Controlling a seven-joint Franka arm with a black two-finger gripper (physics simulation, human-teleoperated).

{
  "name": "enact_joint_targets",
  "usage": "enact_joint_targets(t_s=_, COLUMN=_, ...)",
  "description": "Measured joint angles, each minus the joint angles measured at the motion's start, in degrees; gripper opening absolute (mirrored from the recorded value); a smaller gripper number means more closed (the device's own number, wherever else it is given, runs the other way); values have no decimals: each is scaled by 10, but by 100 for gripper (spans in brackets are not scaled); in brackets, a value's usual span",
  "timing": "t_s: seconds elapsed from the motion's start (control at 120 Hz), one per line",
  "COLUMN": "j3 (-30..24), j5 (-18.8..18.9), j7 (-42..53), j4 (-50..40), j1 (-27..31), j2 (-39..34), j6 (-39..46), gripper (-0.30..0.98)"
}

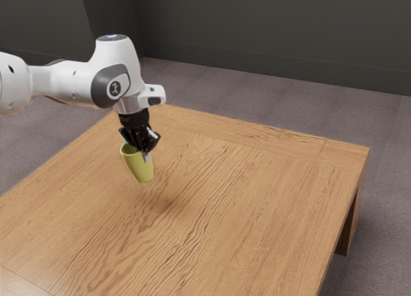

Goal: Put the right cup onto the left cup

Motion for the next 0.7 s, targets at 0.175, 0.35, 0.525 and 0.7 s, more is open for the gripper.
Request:
enact_joint_targets(t_s=0.175, j3=21, j5=11, j7=2, j4=50, j1=2, j2=-24, j6=-63, gripper=-10)
enact_joint_targets(t_s=0.35, j3=43, j5=19, j7=7, j4=121, j1=7, j2=-5, j6=-117, gripper=-10)
enact_joint_targets(t_s=0.525, j3=51, j5=23, j7=12, j4=191, j1=6, j2=52, j6=-142, gripper=-10)
enact_joint_targets(t_s=0.7, j3=70, j5=24, j7=17, j4=263, j1=7, j2=106, j6=-156, gripper=-10)
